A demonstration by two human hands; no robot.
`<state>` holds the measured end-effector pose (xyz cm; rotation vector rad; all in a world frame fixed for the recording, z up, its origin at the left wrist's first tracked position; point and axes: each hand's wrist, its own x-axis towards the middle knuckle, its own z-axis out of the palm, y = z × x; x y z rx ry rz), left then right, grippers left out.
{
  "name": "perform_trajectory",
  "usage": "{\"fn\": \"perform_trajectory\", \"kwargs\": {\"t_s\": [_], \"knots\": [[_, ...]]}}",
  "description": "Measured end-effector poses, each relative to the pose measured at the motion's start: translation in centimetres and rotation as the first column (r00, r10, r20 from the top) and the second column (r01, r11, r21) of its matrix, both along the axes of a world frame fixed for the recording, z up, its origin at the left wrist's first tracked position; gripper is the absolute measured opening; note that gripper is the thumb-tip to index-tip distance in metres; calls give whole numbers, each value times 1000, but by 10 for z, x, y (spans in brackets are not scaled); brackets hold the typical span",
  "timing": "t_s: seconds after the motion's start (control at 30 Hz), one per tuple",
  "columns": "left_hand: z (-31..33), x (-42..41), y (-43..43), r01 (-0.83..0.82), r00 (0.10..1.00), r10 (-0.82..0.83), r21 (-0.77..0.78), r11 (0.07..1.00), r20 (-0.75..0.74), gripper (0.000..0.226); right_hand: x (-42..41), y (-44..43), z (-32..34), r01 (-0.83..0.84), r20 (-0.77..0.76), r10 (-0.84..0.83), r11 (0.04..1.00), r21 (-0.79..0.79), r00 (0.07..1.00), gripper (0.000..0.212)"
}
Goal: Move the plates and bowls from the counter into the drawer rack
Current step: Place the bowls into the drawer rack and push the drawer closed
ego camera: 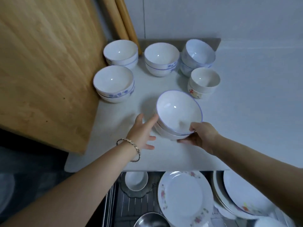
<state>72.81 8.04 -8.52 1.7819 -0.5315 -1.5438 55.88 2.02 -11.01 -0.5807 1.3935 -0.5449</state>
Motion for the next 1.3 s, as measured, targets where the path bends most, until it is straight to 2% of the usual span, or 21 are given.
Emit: {"fn": "perform_trajectory", "kwargs": {"t_s": [0.07,0.13,0.2,0.3,0.37,0.43,0.5,0.57,0.63,0.73,0.87,0.97,1.1,1.3], "knots": [[9,-23,12,117,993,-118,31,993,19,63,-33,21,8,-85,-52,85,996,10,995,38],[16,-52,26,201,979,-202,53,978,20,41,-67,40,18,-194,-111,189,980,-36,976,36],[14,-86,42,195,981,-194,64,979,-9,27,-104,60,27,-311,-175,292,946,-89,940,35],[1,-140,73,148,989,-146,66,987,-35,41,-164,89,39,-450,-257,413,887,-103,874,37],[-16,-176,94,155,985,-148,76,985,-85,50,-204,105,36,-507,-310,473,861,-36,825,39],[-33,-213,110,192,977,-180,111,975,-115,53,-242,119,27,-531,-362,511,846,49,780,33],[-49,-250,121,279,959,-271,123,952,-83,57,-276,130,12,-550,-455,522,831,81,722,22],[-64,-285,129,386,923,-382,130,913,-54,60,-307,138,-8,-596,-573,530,798,89,625,29],[-86,-317,139,434,901,-425,193,880,-88,58,-334,147,-30,-659,-654,582,734,165,484,39],[-119,-358,151,440,898,-403,330,835,-178,59,-366,158,-66,-679,-648,657,677,282,386,43],[-156,-397,149,369,930,-322,472,801,-180,57,-390,161,-106,-667,-640,702,642,378,313,46],[-182,-416,143,302,951,-292,500,812,-100,49,-401,157,-134,-644,-656,693,654,397,299,44],[-223,-429,143,328,928,-372,518,790,-21,59,-407,152,-161,-604,-687,672,677,420,275,41],[-227,-422,142,326,915,-404,577,749,8,54,-393,161,-184,-606,-713,684,636,478,156,42]]}}
